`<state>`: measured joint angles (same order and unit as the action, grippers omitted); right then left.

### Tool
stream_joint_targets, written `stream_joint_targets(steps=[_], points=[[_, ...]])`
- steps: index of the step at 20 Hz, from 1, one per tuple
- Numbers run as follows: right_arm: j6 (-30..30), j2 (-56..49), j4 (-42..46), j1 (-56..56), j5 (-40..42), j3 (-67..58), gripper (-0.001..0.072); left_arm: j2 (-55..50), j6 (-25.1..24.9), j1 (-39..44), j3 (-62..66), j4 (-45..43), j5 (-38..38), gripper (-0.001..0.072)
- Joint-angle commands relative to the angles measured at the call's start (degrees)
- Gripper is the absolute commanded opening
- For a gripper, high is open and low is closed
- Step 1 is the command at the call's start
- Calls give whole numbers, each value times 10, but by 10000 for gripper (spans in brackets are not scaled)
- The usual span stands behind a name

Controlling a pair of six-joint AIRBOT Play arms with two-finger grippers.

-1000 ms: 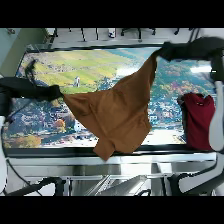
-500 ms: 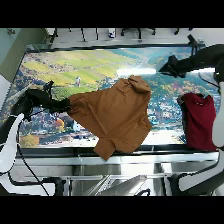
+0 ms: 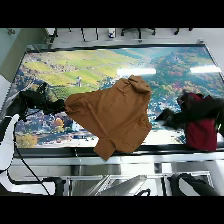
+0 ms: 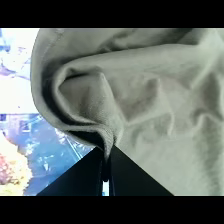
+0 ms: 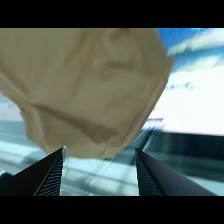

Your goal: Fold the shirts.

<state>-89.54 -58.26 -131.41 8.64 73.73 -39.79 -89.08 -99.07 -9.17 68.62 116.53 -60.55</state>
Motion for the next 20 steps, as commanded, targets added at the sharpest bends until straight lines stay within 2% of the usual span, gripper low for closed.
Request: stream_joint_targets(steps=[1,5,9,13,15,16,17,18,20], points=[[8,81,-92,-58,-135,226,497,0,0,-2,0,0,-2,15],[32,46,-129,-160,-238,248,497,0,-4,0,0,1,-2,15],[34,-9,-179,-212,-279,245,497,0,-6,0,0,1,-5,15],[34,-51,-182,-250,-327,206,491,0,-13,0,0,1,-5,15],[25,-77,-182,-252,-331,176,268,0,-15,0,0,1,-7,15],[16,-83,-182,-252,-331,161,209,0,-15,0,0,1,-9,15],[-7,-85,-182,-252,-331,144,54,2,-15,0,0,2,-10,15],[-18,-83,-182,-252,-330,126,20,7,-15,-1,0,1,-10,15],[-38,-57,-176,-246,-316,78,20,45,-14,-3,0,7,-6,15]])
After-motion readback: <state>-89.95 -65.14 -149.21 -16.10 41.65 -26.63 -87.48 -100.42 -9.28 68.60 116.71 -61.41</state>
